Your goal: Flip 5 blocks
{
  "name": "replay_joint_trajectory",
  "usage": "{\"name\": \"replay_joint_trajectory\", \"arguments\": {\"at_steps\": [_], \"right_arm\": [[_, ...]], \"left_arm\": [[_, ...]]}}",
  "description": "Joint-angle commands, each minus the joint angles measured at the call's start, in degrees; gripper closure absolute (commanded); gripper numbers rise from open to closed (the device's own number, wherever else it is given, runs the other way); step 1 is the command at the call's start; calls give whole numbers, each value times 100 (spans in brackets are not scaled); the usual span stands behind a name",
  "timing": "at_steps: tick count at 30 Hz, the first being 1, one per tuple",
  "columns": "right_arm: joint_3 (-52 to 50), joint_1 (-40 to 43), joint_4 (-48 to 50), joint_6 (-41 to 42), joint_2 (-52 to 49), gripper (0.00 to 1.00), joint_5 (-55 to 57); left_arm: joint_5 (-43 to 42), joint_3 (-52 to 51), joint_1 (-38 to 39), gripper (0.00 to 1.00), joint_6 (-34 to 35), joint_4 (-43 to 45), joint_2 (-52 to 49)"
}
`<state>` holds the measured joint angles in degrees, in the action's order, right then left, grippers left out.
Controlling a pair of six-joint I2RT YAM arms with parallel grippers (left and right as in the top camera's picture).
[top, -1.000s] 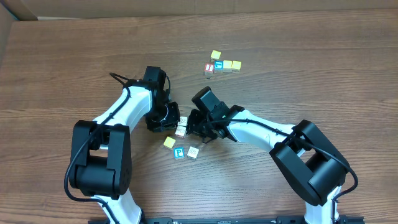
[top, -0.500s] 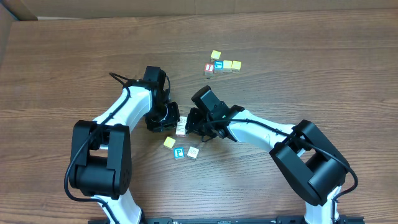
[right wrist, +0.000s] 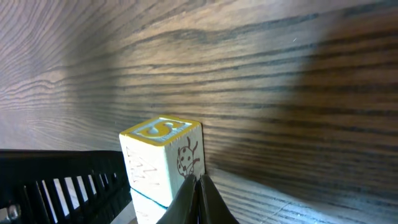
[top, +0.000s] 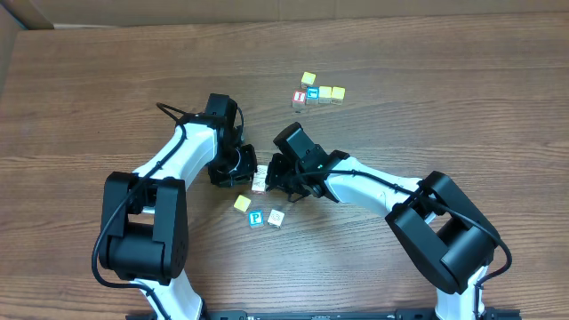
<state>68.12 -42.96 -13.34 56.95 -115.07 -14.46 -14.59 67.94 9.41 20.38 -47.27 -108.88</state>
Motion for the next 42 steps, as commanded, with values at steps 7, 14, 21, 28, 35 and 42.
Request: {"name": "replay_joint_trajectory", "arguments": {"at_steps": [7, 14, 21, 28, 35, 42], "right_arm": [[-24, -42, 87, -144, -26, 96, 240], [-24, -42, 111, -144, -26, 96, 240], [-24, -42, 181, -214, -26, 96, 236], [-24, -42, 168, -273, -26, 96, 240], [-24, 96, -48, -271, -26, 96, 203], [-24, 157, -149, -269, -26, 96, -529]], "left_arm": [[-74, -9, 50, 96, -107, 15, -15], [-120, -9, 55, 96, -87, 20, -15], [-160, -9, 59, 96, -85, 22, -15], [-155, -9, 81, 96, -66, 37, -15], [-131, -9, 81, 96, -70, 39, -15], [-131, -9, 81, 96, -70, 42, -15]]}}
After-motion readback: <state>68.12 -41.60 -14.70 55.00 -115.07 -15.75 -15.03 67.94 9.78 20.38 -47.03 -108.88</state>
